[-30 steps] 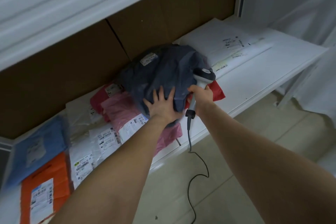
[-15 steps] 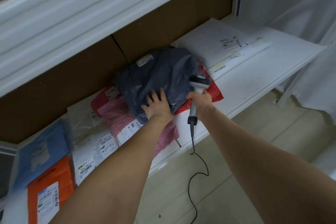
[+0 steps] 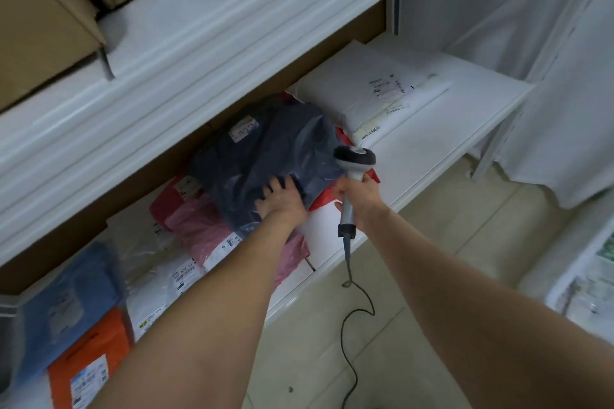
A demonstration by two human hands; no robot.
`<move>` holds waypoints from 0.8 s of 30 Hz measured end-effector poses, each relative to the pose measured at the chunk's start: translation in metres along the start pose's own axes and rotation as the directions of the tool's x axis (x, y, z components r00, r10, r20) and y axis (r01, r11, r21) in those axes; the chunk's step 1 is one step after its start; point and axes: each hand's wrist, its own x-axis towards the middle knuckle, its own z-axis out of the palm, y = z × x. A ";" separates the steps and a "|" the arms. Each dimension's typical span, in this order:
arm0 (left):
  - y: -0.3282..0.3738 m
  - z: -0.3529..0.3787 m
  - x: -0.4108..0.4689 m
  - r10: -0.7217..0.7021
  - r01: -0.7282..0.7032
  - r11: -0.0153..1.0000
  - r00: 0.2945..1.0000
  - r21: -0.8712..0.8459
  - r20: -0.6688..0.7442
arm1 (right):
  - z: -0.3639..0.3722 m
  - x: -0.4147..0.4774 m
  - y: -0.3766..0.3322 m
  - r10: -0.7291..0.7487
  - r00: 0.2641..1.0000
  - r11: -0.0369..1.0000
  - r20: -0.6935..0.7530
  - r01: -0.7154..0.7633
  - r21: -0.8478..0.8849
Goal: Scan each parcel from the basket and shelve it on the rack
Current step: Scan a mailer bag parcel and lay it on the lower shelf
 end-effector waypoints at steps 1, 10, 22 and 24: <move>0.007 -0.007 -0.004 0.013 -0.014 0.999 0.999 -0.029 -0.039 | -0.005 -0.006 -0.005 0.001 1.000 1.000 -0.007 -0.001 0.015; 0.100 -0.065 -0.052 0.206 -0.218 0.966 0.974 -0.142 -0.092 | -0.081 -0.069 -0.049 0.059 0.991 0.975 -0.123 -0.031 0.219; 0.296 -0.080 -0.159 0.552 -0.552 0.830 0.833 -0.080 -0.026 | -0.271 -0.149 -0.077 0.107 0.908 0.913 -0.405 0.071 0.401; 0.333 -0.072 -0.184 0.583 -0.582 0.810 0.812 -0.071 0.004 | -0.313 -0.163 -0.076 0.122 0.897 0.886 -0.426 0.096 0.455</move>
